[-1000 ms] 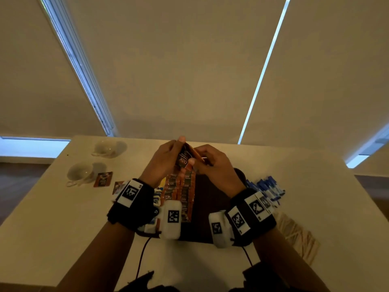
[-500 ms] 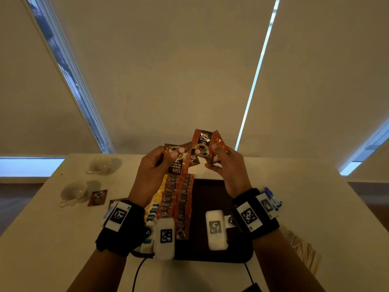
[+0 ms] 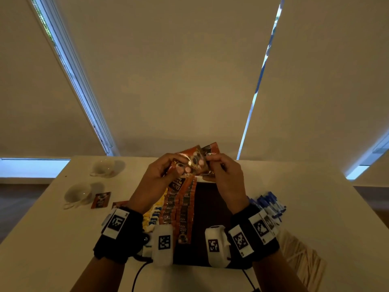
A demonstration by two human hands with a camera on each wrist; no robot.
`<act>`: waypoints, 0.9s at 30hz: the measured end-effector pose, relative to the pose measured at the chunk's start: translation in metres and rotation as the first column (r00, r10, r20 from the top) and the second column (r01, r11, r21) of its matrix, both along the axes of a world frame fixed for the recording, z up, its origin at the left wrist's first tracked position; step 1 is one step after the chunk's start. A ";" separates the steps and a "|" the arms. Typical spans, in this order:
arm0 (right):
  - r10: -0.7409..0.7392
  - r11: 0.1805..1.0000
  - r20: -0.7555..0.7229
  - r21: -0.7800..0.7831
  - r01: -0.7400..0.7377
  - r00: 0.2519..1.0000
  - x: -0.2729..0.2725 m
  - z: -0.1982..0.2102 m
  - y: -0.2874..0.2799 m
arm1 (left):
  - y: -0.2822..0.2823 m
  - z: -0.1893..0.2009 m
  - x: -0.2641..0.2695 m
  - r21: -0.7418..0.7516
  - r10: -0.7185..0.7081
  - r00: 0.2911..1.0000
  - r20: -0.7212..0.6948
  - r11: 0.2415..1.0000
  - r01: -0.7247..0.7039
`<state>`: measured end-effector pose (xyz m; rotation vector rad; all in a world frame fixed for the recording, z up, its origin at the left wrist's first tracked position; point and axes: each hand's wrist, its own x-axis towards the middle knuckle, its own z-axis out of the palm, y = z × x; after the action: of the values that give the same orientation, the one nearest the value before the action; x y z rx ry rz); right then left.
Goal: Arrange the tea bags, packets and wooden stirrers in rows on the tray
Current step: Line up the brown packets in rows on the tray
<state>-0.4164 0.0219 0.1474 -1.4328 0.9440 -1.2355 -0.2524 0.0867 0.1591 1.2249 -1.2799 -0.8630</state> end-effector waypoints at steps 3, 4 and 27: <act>0.123 0.992 0.047 0.032 -0.124 0.991 -0.005 0.000 -0.001 | -0.001 -0.001 0.009 0.091 -0.157 0.974 0.165 0.986 0.143; 0.170 0.985 0.041 0.022 -0.171 0.985 -0.008 -0.001 -0.003 | -0.001 0.001 0.013 0.123 -0.208 0.957 0.202 0.975 0.186; 0.115 0.993 0.165 0.020 -0.120 0.980 -0.008 -0.008 -0.017 | -0.015 0.008 -0.010 0.062 0.314 0.939 -0.138 0.949 -0.309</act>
<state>-0.4241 0.0049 0.1391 -1.3220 0.7526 -1.2253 -0.2623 0.0721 0.1667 1.3265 -0.9230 -0.7335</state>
